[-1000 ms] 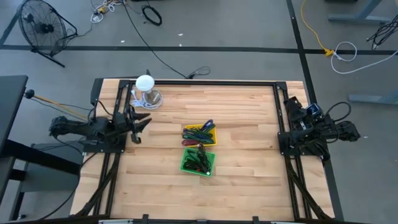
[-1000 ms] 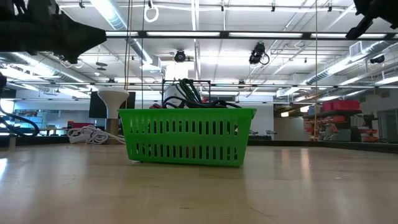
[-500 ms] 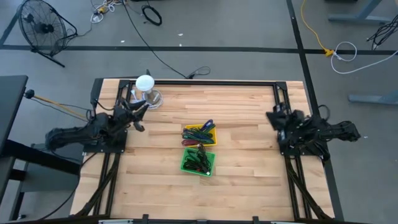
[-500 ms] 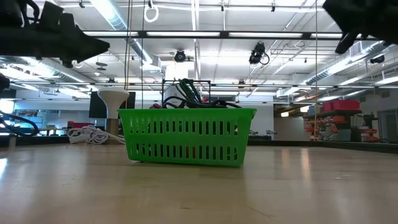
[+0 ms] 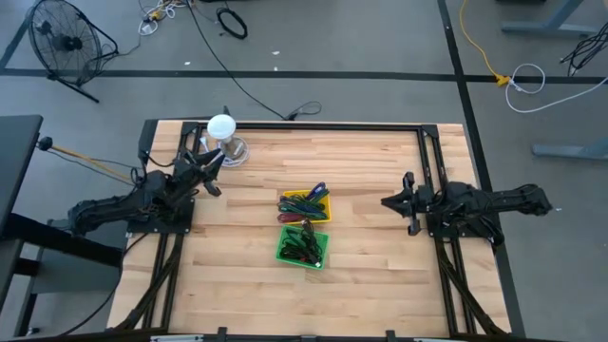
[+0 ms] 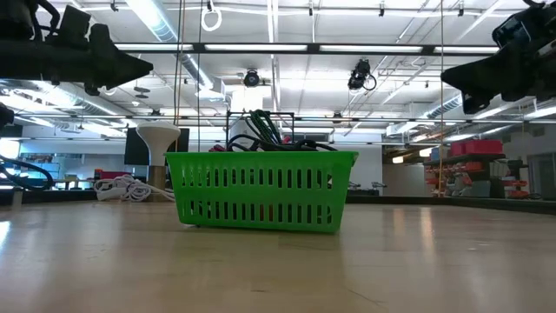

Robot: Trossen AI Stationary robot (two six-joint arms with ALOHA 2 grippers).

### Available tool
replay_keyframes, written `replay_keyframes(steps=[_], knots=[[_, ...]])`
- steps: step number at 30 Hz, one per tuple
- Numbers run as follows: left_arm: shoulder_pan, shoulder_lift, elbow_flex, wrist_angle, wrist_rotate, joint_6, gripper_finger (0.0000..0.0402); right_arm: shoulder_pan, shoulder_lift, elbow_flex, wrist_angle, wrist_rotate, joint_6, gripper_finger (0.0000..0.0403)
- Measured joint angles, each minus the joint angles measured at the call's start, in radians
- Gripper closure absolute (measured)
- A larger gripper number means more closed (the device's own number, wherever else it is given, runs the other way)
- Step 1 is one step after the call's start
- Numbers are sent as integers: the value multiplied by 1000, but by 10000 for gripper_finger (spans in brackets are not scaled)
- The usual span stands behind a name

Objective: Pick & Place USB Port
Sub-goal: Return to Home Position

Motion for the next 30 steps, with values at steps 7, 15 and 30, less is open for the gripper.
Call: replay_keyframes(steps=[7, 15, 30], knots=[[0, 0, 0, 0, 0, 0, 287, 0, 3, 0, -1, 0, 13, 366], [-1, 0, 0, 0, 0, 11, 287, 0, 3, 0, -1, 0, 13, 366], [-61, 1, 0, -208, 285, -50, 287, 0, 3, 0, -1, 0, 14, 366]])
